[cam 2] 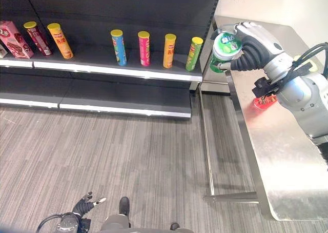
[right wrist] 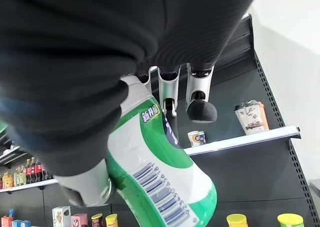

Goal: Put the goods on the table back onto the shelves and tidy them up.

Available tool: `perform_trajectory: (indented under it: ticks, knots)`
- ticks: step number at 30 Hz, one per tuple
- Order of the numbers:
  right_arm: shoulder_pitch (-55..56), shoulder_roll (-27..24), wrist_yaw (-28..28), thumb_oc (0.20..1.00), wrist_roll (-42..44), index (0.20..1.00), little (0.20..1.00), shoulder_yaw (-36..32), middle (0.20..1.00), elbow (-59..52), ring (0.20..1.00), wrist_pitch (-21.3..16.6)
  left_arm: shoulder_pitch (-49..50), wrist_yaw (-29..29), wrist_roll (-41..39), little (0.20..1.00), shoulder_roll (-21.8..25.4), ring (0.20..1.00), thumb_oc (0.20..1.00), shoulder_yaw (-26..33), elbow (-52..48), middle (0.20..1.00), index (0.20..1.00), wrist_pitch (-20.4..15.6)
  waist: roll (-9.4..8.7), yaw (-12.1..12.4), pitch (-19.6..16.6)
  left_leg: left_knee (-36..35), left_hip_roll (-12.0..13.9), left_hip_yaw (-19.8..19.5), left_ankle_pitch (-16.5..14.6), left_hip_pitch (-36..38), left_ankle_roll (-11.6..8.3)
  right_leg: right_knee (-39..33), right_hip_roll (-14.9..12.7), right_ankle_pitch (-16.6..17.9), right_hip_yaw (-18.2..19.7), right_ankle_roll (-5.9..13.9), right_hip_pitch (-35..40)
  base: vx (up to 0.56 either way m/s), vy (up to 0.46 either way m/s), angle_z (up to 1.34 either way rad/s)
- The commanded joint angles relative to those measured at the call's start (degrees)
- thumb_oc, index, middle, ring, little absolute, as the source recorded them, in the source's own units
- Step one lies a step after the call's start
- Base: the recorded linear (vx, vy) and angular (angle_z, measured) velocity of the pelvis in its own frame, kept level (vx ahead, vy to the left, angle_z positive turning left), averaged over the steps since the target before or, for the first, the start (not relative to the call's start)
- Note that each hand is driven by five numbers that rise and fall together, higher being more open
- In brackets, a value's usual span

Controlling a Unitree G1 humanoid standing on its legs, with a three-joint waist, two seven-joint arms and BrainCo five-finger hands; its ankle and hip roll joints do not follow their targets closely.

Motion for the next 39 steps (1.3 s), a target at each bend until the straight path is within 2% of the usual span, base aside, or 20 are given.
perform_trajectory:
  ticks: [1,4,6,8,9,10,12,13,14,18,20,22,23,24,26,30,31,32,34,39]
  knots:
    - [0.5,-1.2,-1.6,0.2,3.1,0.2,0.2,-2.9,0.2,-3.5,0.2,-0.5,-3.1,0.4,1.0,1.0,1.6,1.0,1.0,0.1,0.1,1.0,1.0,-1.2,-0.98,2.7,1.2,16.2,-0.9,-4.3,-13.2,-1.2,-2.85,4.6,4.8,-0.5,1.0,-0.32,-6.2,0.15,0.019,0.29]
    - [1.7,-2.9,-1.1,0.2,3.7,0.2,0.2,-3.9,0.2,-3.4,0.2,-0.2,-2.6,0.1,0.3,1.0,1.3,1.0,1.0,-0.3,0.3,1.0,1.0,-1.1,-0.82,3.1,0.6,11.5,-0.1,-5.5,-11.8,-3.8,-2.91,3.7,4.2,-2.0,0.6,0.3,-4.7,0.26,0.094,0.32]
    - [0.6,-3.5,-1.8,0.2,4.0,0.2,0.2,-3.4,0.2,-2.0,0.2,-0.5,-2.5,0.1,0.1,1.0,1.2,1.0,1.0,-1.0,0.5,1.0,1.0,-1.3,-0.62,4.3,0.3,7.3,0.8,-6.8,-7.9,-8.1,-3.7,2.5,3.8,-3.0,0.3,0.56,-3.4,0.26,0.117,0.38]
    - [-2.1,-3.6,-2.7,0.2,4.1,0.2,0.2,-1.2,0.2,0.2,0.2,-0.4,-2.2,0.1,-0.6,1.0,1.3,1.0,1.0,-1.3,0.3,1.0,1.0,-1.4,-0.5,5.9,0.0,1.0,1.1,-7.9,-6.2,-11.8,-4.83,1.0,3.4,-4.8,0.7,0.98,-0.5,0.5,0.193,0.09]
    - [-2.9,-3.4,-3.1,0.2,3.9,0.2,0.2,-0.4,0.2,1.7,0.2,-0.4,-1.7,0.3,-0.3,1.0,1.3,1.0,1.0,-1.7,0.7,1.0,1.0,-1.5,-0.42,6.9,-0.6,-2.0,1.5,-6.6,-4.6,-14.4,-5.72,0.0,2.9,-6.0,0.8,1.8,2.7,0.49,0.194,-0.07]
    - [-3.2,-3.4,-3.2,0.2,4.0,0.2,0.2,-0.1,0.2,1.9,0.2,-0.4,-1.7,0.4,-0.3,1.0,1.2,1.0,1.0,-1.7,0.7,1.0,1.0,-1.5,-0.57,6.9,-0.4,-2.1,1.3,-6.4,-4.6,-14.1,-5.69,-0.1,2.7,-6.1,0.8,1.86,3.0,0.75,0.405,-0.06]
    - [-5.5,-1.9,-3.0,0.2,2.7,0.2,0.2,2.2,0.2,2.1,0.2,0.3,0.2,0.3,-0.1,1.0,1.3,1.0,1.0,-0.9,1.4,1.0,1.0,-1.4,0.14,8.8,-2.2,-0.3,1.2,-5.4,-1.3,-14.0,-5.95,0.4,-0.3,-6.4,3.0,3.74,7.7,0.81,0.531,-0.2]
    - [-4.6,-0.4,-2.8,0.2,1.3,0.2,0.2,1.6,0.2,2.2,0.2,0.7,0.8,0.4,0.7,1.0,1.1,1.0,1.0,-0.9,1.6,1.0,1.0,-1.2,0.19,8.7,-3.2,1.6,0.2,-4.3,-0.7,-12.7,-5.34,2.5,-3.5,-2.1,3.3,4.66,7.9,0.59,0.413,-0.62]
    - [-4.4,-0.3,-2.8,0.2,1.3,0.2,0.2,1.4,0.2,2.1,0.2,0.7,0.8,0.4,0.7,1.0,1.1,1.0,1.0,-0.9,1.5,1.0,1.0,-1.2,0.02,8.8,-3.2,1.7,0.1,-4.1,-0.8,-12.6,-5.3,2.5,-3.7,-2.2,3.4,4.7,8.0,0.49,0.382,-0.65]
    - [-6.7,0.8,-4.3,0.2,-1.7,0.2,0.2,2.9,0.2,4.1,0.2,1.2,0.9,0.2,0.6,1.0,2.2,1.0,1.0,-0.4,0.0,1.0,1.0,-1.2,-0.91,8.3,-3.4,1.1,-2.0,-1.3,-3.4,-8.0,-3.16,10.5,-6.9,10.1,5.4,5.48,3.2,0.28,0.26,-0.2]
    - [-8.9,1.3,-4.5,0.2,-1.9,0.2,0.2,4.0,0.2,5.2,0.2,1.1,1.0,0.5,1.2,1.0,3.4,1.0,1.0,0.1,-0.4,1.0,1.0,-1.3,-1.26,8.6,-3.8,0.9,-2.2,0.3,-5.0,-6.2,-2.55,9.4,-8.1,14.7,5.1,6.29,2.2,0.28,0.172,-0.31]
    - [-11.8,1.0,-4.5,0.2,-1.7,0.2,0.2,6.1,0.2,5.6,0.2,0.9,0.9,0.4,0.8,1.0,3.5,1.0,1.0,0.3,-0.5,1.0,1.0,-1.4,-1.03,8.4,-3.9,0.5,-2.3,0.9,-5.6,-4.5,-2.35,8.6,-7.9,15.0,5.3,6.29,0.5,0.18,0.114,-0.42]
    - [-13.3,0.1,-4.4,0.2,-1.2,0.2,0.2,6.9,0.2,5.9,0.2,1.1,0.8,0.2,0.4,1.0,3.6,1.0,1.0,0.3,-0.4,1.0,1.0,-1.5,-0.96,7.9,-4.3,-0.7,-2.9,1.0,-6.5,-2.8,-1.91,7.2,-6.9,13.3,5.6,6.29,-1.3,0.32,0.266,-0.43]
    - [-14.7,-0.7,-4.4,0.2,0.0,0.2,0.2,7.2,0.2,7.1,0.2,0.9,0.6,-0.1,-0.2,1.0,3.7,1.0,1.0,0.0,-0.4,1.0,1.0,-1.7,-0.17,6.5,-4.5,-2.4,-4.2,0.5,-8.1,0.1,-0.8,5.0,-2.6,7.9,5.8,5.98,-6.6,0.39,0.333,-0.42]
    - [-15.8,-1.5,-4.6,0.2,1.7,0.2,0.2,7.2,0.2,7.7,0.2,0.8,-0.2,-0.7,-0.4,1.0,3.8,1.0,1.0,-0.7,-0.1,1.0,1.0,-1.5,0.75,4.4,-3.5,-3.4,-5.4,-1.1,-9.0,2.9,-0.1,4.0,2.4,5.3,6.5,5.43,-11.6,0.35,0.268,-0.16]
    - [-19.1,-4.5,-5.1,0.2,3.5,0.2,0.2,7.9,0.2,8.6,0.2,0.7,-1.9,-1.7,0.6,1.0,3.3,1.0,1.0,-2.3,1.7,1.0,1.0,-1.3,1.19,0.6,-1.4,-3.8,-9.9,-5.8,-12.7,10.1,0.97,-2.2,9.6,7.0,4.8,5.93,-17.7,0.36,0.174,0.44]
    - [-19.3,-4.6,-5.1,0.2,3.5,0.2,0.2,8.2,0.2,8.7,0.2,0.7,-1.9,-1.7,0.6,1.0,3.2,1.0,1.0,-2.3,1.7,1.0,1.0,-1.3,1.51,0.3,-1.1,-3.8,-9.8,-6.1,-12.9,10.5,0.95,-2.4,9.7,7.0,4.4,5.92,-17.1,0.51,0.149,1.48]
    - [-22.7,-6.4,-4.8,0.2,5.0,0.2,0.2,10.6,0.2,9.9,0.2,1.0,-2.2,-2.3,1.1,1.0,2.9,1.0,1.0,-2.4,3.5,1.0,1.0,-1.0,0.68,-1.1,-1.6,-4.1,-12.1,-9.1,-15.0,14.3,1.62,-3.0,11.7,9.5,3.2,6.21,-18.0,0.5,0.109,1.41]
    - [-26.3,-7.2,-4.6,0.2,5.5,0.2,0.2,13.7,0.2,11.9,0.2,1.3,-2.1,-2.4,1.1,1.0,2.8,1.0,1.0,-2.9,3.9,1.0,1.0,-1.0,-0.06,-1.2,-2.2,-3.7,-13.2,-10.9,-16.1,15.9,2.1,-1.9,11.5,10.9,2.5,5.53,-17.2,0.46,0.071,0.64]
    - [-33.6,-8.0,-3.6,0.2,5.3,0.2,0.2,21.4,0.2,16.1,0.2,1.8,-0.9,-2.1,1.1,1.0,1.6,1.0,1.0,-3.6,4.8,1.0,1.0,-1.1,0.4,-1.4,-4.9,-1.7,-12.8,-13.2,-18.6,19.3,1.54,-1.2,10.4,11.4,2.0,3.39,-14.7,0.3,0.0,0.47]
